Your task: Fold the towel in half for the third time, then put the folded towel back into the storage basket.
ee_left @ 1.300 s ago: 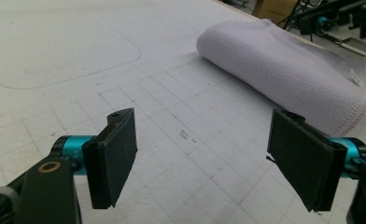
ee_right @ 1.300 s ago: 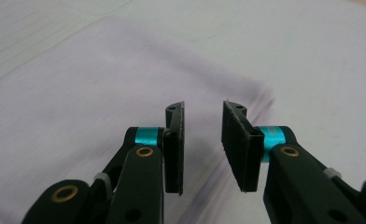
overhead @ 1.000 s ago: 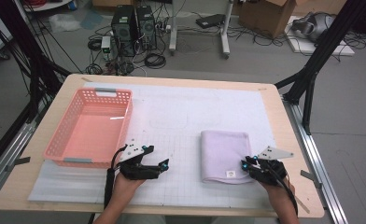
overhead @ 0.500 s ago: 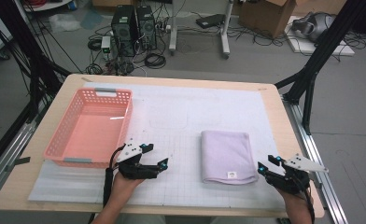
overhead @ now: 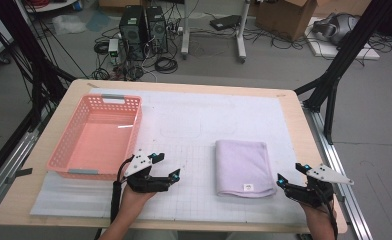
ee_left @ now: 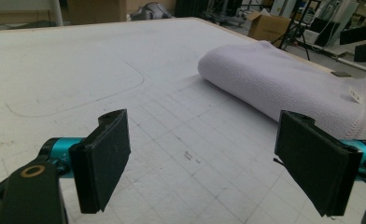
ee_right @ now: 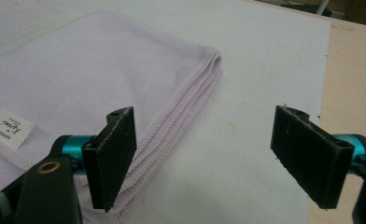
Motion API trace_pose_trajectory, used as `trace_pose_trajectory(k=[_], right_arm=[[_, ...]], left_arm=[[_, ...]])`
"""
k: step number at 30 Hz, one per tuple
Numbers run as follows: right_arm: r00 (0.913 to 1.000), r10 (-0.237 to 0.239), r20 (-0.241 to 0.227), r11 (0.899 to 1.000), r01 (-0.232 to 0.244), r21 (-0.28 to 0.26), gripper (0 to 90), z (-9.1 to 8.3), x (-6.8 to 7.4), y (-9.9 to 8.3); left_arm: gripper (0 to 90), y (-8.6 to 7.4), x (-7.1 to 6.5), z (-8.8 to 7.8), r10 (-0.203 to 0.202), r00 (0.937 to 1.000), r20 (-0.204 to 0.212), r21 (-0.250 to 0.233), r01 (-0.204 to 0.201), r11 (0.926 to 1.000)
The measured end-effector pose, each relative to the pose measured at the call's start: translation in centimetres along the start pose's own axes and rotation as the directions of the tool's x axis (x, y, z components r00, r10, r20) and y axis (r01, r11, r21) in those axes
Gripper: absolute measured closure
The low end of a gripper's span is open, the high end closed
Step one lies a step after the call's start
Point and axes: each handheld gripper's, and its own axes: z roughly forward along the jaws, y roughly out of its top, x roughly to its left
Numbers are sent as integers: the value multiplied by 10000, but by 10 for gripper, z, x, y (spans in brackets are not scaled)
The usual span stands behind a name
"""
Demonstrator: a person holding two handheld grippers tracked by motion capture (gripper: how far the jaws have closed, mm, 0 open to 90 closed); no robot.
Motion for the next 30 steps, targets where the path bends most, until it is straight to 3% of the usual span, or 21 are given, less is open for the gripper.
trace_pose_trajectory(k=[23, 30], right_arm=[[9999, -93, -99, 9998, 95, 184, 205, 2, -1, -2], [9997, -42, -235, 9998, 46, 199, 205, 3, 1, 0]], left_arm=[[187, -5, -2, 6, -408, 9987, 308, 376, 397, 9985], [194, -3, -11, 20, -576, 9971, 504, 549, 548, 9970]])
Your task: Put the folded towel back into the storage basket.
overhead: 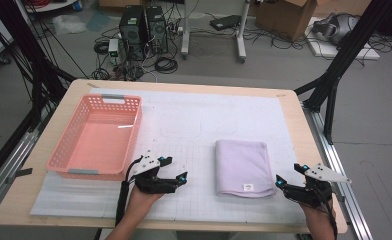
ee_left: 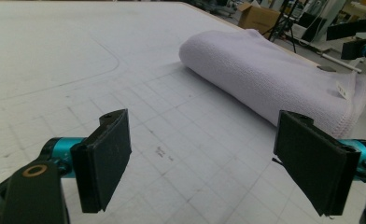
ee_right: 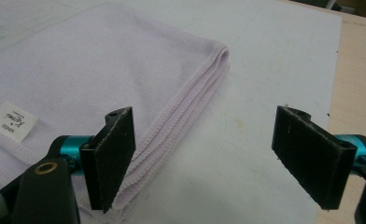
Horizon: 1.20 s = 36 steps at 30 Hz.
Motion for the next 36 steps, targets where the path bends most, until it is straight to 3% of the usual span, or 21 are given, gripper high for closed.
trace_pose_trajectory(k=[4, 9, 17, 20, 24, 28, 32, 35, 36], right_arm=[[10000, -13, 12, 10000, 13, 12, 205, -2, -1, 0], [10000, 1, 18, 10000, -1, 43, 204, -3, -1, -1], [10000, -78, -18, 9999, 78, 102, 204, -3, -1, -2], [9999, -113, -35, 9999, 114, 113, 204, -3, 0, -2], [9999, -109, -72, 9999, 110, 112, 204, -4, 0, -2], [9999, -95, -58, 9999, 95, 79, 204, -5, -1, -3], [10000, -58, -45, 10000, 58, 57, 204, -6, -1, -3], [10000, -68, -30, 10000, 68, 57, 204, -6, -1, -4], [10000, -47, -37, 10000, 47, 60, 204, -6, -1, -4]], left_arm=[[195, 7, -4, 11, -5, 10000, 88, 171, 4, 9999], [194, 27, -16, 41, 167, 9987, 478, 757, -203, 9969], [195, 41, -29, 79, -200, 9952, 958, 1288, 75, 9916], [195, 47, -39, 101, -179, 9947, 1008, 1837, -9, 9830], [196, 47, -45, 120, -422, 9958, 815, 2290, 225, 9732], [199, 44, -44, 131, -537, 9982, 258, 2715, 447, 9614], [201, 40, -42, 136, -969, 9950, 256, 3046, 846, 9487], [269, 39, -42, 137, -1287, 9905, 491, 3131, 1071, 9437], [288, 37, -42, 140, -1458, 9872, 651, 3246, 1172, 9386]])
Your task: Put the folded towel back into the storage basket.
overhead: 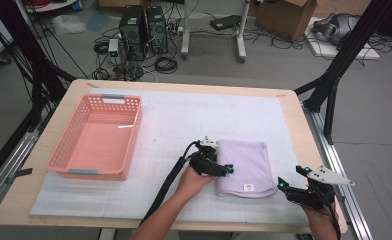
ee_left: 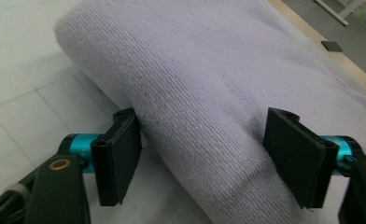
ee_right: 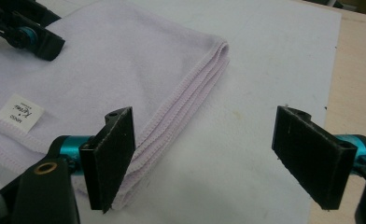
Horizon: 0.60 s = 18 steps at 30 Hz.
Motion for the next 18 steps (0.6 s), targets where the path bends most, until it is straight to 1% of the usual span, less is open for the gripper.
trace_pose_trajectory(k=[1, 2, 3, 4, 5, 7, 9, 12, 13, 14, 15, 16, 17, 18], right_arm=[[10000, 4, -8, 10000, -4, 10, 204, 0, 0, 0], [10000, -2, -22, 10000, 2, 11, 204, 0, 0, 0], [10000, -2, -13, 10000, 2, 34, 204, 0, 1, 0], [10000, -34, -21, 10000, 34, 48, 204, 0, 1, 1], [10000, -11, -35, 10000, 11, 42, 204, 1, 2, 1], [10000, -66, -50, 9999, 66, 83, 204, 1, 2, 1], [10000, -44, -64, 9999, 45, 92, 204, 2, 2, 1], [10000, -30, -67, 10000, 30, 78, 204, 2, 2, 1], [10000, -36, -61, 9999, 37, 93, 204, 2, 2, 1], [10000, -36, -68, 10000, 37, 88, 204, 2, 3, 1], [10000, -19, -62, 10000, 20, 81, 204, 2, 3, 1], [10000, -33, -60, 10000, 33, 78, 204, 2, 3, 1], [10000, -40, -49, 10000, 40, 75, 204, 2, 3, 0], [10000, -45, -49, 10000, 45, 78, 204, 1, 3, 0]], left_arm=[[313, -1, 1, 1, -20, 9999, 119, 115, 18, 9999], [330, -1, 0, 1, -56, 9999, 112, 79, 55, 10000], [352, -1, 1, 2, -126, 9997, 223, 111, 124, 9999], [402, -1, 1, 2, -191, 9992, 361, 145, 186, 9997], [448, -1, 1, 2, -147, 9992, 365, 186, 141, 9997], [549, -2, 1, 1, -230, 9984, 515, 82, 226, 9997], [645, -3, 4, -2, -415, 9967, 701, -65, 420, 9991], [694, -6, 9, -7, -612, 9930, 1012, -262, 641, 9976], [700, -7, 10, -9, -595, 9921, 1105, -219, 622, 9978], [703, -7, 11, -11, -480, 9925, 1128, -231, 509, 9984], [706, -7, 11, -11, -480, 9925, 1128, -231, 509, 9984], [707, -7, 12, -16, -370, 9923, 1184, -230, 400, 9989], [708, -7, 12, -16, -370, 9923, 1184, -230, 400, 9989], [709, -9, 15, -22, -388, 9925, 1160, -327, 429, 9985]])
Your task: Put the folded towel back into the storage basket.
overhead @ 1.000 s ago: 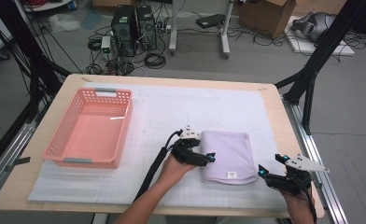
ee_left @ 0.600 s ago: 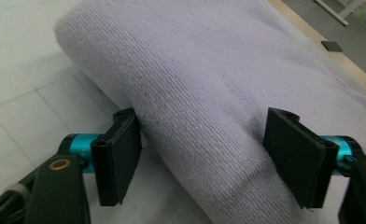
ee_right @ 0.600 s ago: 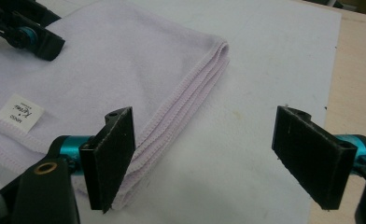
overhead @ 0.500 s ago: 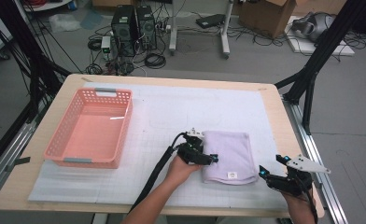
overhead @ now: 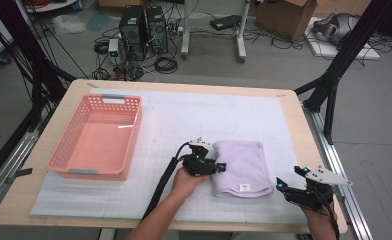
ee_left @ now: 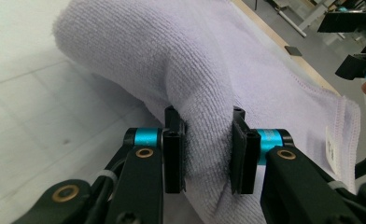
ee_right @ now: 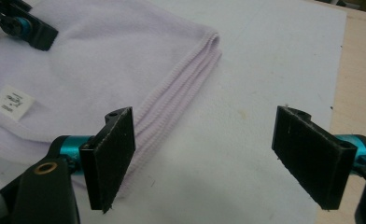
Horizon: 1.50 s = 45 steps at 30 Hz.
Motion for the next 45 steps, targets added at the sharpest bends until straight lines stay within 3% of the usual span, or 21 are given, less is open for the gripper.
trace_pose_trajectory(k=[5, 8, 13, 16, 20, 22, 24, 25, 26, 28, 31, 34, 36, 40, 43, 45], right_arm=[[10000, -10, 22, 10000, 10, 15, 204, -2, 0, -1], [10000, 31, -14, 10000, -31, 15, 204, -1, 1, 0], [9999, -118, -77, 9999, 118, 45, 204, 1, 3, 1], [9999, -134, -102, 9999, 135, 95, 204, 3, 5, 2], [9998, -126, -137, 9998, 128, 138, 204, 5, 6, 2], [9997, -182, -152, 9998, 183, 72, 204, 6, 7, 3], [9997, -194, -179, 9997, 196, 121, 204, 7, 7, 3], [9997, -183, -187, 9997, 185, 130, 204, 7, 8, 4], [9996, -190, -185, 9997, 193, 136, 204, 7, 8, 4], [9995, -236, -200, 9996, 239, 132, 204, 8, 8, 4], [9995, -226, -234, 9996, 230, 144, 204, 8, 8, 5], [9994, -229, -250, 9996, 233, 144, 204, 9, 9, 5], [9994, -241, -265, 9996, 244, 136, 204, 9, 9, 5], [9993, -255, -275, 9996, 257, 78, 204, 10, 8, 6], [9995, -183, -252, 9998, 185, 106, 204, 9, 8, 5], [9996, -170, -244, 9998, 172, 89, 204, 8, 7, 5]], left_arm=[[710, -9, 17, -22, -409, 9992, 22, -212, 410, 9989], [710, -12, 24, -37, -393, 9992, -122, -295, 390, 9988], [710, -20, 39, -62, -705, 9969, -359, -608, 682, 9958], [711, -24, 47, -74, -610, 9968, -514, -715, 573, 9958], [703, -27, 49, -77, -608, 9962, -619, -766, 559, 9955], [631, -26, 49, -74, -816, 9933, -820, -770, 754, 9942], [443, -25, 49, -71, -1351, 9835, -1200, -775, 1264, 9889], [365, -25, 49, -71, -1351, 9835, -1200, -775, 1264, 9889], [355, -24, 48, -69, -1675, 9776, -1272, -885, 1570, 9836], [317, -23, 46, -67, -1642, 9774, -1331, -840, 1539, 9845], [350, -22, 44, -61, -1458, 9813, -1257, -719, 1375, 9879], [436, -21, 43, -58, -1444, 9820, -1215, -640, 1375, 9884], [508, -21, 43, -57, -1612, 9790, -1245, -628, 1544, 9860], [636, -21, 44, -59, -1637, 9817, -973, -685, 1575, 9851], [668, -21, 42, -62, -1187, 9894, -836, -948, 1107, 9893], [675, -20, 39, -64, -663, 9946, -797, -1153, 569, 9917]])
